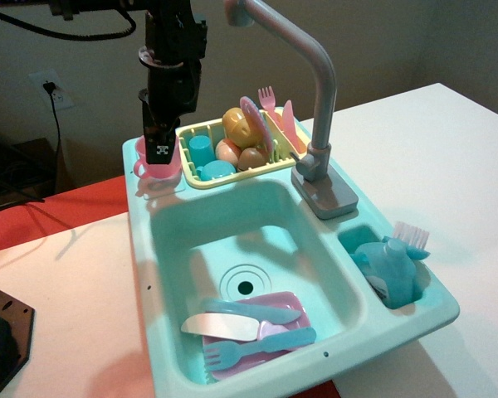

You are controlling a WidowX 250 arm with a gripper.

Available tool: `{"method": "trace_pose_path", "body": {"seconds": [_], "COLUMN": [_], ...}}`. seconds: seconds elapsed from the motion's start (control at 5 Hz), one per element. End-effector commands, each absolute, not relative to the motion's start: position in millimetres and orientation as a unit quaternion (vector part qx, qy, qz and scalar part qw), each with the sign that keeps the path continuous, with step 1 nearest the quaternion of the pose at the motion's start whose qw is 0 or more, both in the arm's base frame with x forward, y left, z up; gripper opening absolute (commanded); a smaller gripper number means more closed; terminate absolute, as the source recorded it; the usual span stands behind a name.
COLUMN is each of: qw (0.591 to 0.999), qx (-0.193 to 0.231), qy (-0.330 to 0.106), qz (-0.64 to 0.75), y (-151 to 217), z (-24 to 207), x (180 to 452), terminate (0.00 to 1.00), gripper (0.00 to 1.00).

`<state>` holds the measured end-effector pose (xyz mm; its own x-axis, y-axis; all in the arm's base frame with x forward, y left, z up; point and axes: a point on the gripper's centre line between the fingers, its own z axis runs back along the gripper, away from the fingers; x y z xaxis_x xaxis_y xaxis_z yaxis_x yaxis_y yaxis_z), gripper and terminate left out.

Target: Put cup from counter to sink

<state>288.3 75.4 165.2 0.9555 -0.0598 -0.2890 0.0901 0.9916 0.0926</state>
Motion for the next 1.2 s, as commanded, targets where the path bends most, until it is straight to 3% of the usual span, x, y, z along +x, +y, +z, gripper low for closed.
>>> {"method": "trace_pose_path", "body": {"seconds": [0.0, 0.4, 0.6, 0.8, 1.0], "qw": [0.987, 0.987, 0.989, 0.988, 0.988], "qx": [0.052, 0.052, 0.053, 0.042, 0.061], "qy": [0.144, 0.144, 0.134, 0.144, 0.138], "qz": [-0.038, -0.038, -0.044, -0.030, -0.021], "y": [75.4, 75.4, 72.4, 71.4, 78.7], "z": [165.2, 165.2, 145.0, 113.7, 102.1], "x": [288.3, 288.3, 312.0, 315.1, 305.5], "terminate": [0.00, 0.00, 0.00, 0.00, 0.00], "gripper": [1.00, 1.00, 1.00, 1.00, 0.00]}}
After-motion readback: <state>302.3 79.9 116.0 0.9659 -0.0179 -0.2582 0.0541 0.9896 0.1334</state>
